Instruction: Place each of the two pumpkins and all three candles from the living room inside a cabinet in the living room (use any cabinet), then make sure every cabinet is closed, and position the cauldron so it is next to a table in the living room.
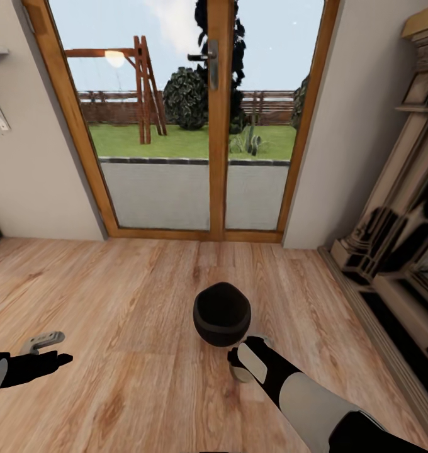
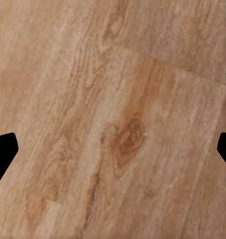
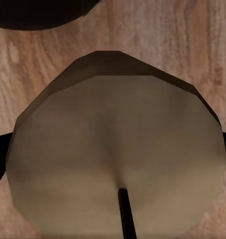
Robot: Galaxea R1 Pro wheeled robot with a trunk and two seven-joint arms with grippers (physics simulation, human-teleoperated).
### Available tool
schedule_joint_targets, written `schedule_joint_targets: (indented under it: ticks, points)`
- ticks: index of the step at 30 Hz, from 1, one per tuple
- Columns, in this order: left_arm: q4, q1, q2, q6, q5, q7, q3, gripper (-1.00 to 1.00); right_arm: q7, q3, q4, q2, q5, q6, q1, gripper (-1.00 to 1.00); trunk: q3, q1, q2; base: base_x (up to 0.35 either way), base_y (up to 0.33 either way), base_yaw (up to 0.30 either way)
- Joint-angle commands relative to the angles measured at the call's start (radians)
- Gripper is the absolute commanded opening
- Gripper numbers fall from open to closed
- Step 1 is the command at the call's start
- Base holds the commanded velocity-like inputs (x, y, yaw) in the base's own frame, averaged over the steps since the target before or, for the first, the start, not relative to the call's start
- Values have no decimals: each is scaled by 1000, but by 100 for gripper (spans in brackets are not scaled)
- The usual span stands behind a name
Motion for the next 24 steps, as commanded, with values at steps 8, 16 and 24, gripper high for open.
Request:
schedule_joint_targets:
  ticks: [8, 16, 24]
  points:
    - [0, 0, -2, 0, 2, 0, -2, 100, 0, -1, 0, 1, -4, -1, 0, -100, 18, -4, 2, 0, 0, 0]
    - [0, 0, -12, 0, 1, 0, -3, 100, 0, -1, 0, 2, -4, -1, 0, -100, 33, -18, 25, 0, 0, 0]
    - [0, 0, -16, 0, 0, 0, -3, 100, 1, -1, 0, 2, -4, -1, 0, -100, 45, -48, 81, 0, 0, 0]
